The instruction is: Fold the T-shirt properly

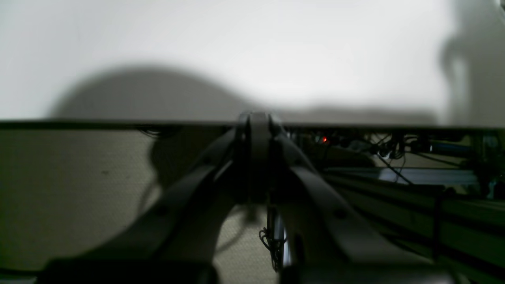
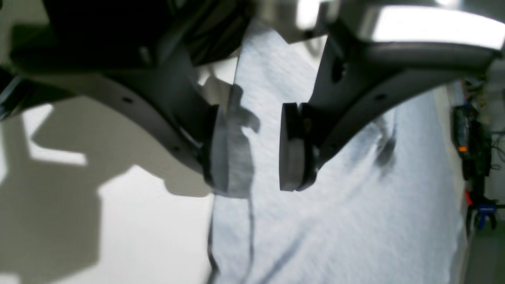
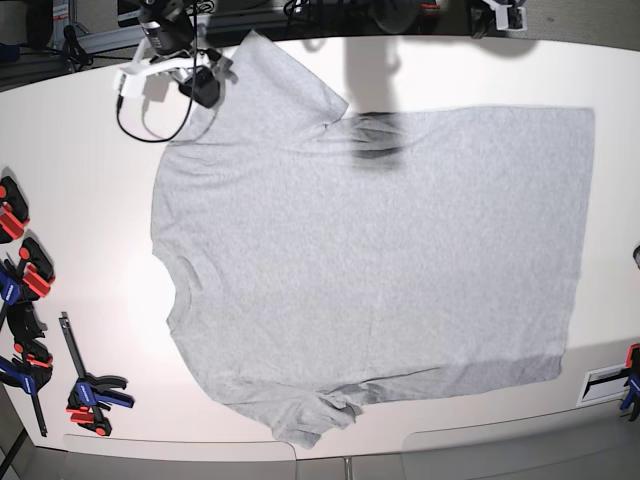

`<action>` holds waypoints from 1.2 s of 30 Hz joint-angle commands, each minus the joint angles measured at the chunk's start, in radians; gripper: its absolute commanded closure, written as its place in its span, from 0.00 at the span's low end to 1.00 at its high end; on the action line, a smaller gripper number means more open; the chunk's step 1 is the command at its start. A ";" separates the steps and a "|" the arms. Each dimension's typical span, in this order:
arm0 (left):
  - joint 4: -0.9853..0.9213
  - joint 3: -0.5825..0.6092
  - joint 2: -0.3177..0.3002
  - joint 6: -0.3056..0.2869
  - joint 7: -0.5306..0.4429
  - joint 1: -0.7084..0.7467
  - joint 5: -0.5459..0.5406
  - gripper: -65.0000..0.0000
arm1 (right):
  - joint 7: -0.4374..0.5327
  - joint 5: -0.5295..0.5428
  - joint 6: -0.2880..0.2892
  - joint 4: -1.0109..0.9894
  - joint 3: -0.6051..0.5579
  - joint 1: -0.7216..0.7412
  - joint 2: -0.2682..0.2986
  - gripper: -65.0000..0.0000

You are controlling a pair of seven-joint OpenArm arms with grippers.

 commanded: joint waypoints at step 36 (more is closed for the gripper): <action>0.193 -0.005 -0.005 -0.006 0.124 0.016 0.127 0.74 | -0.090 0.123 0.025 -0.093 0.002 -0.001 -0.036 1.00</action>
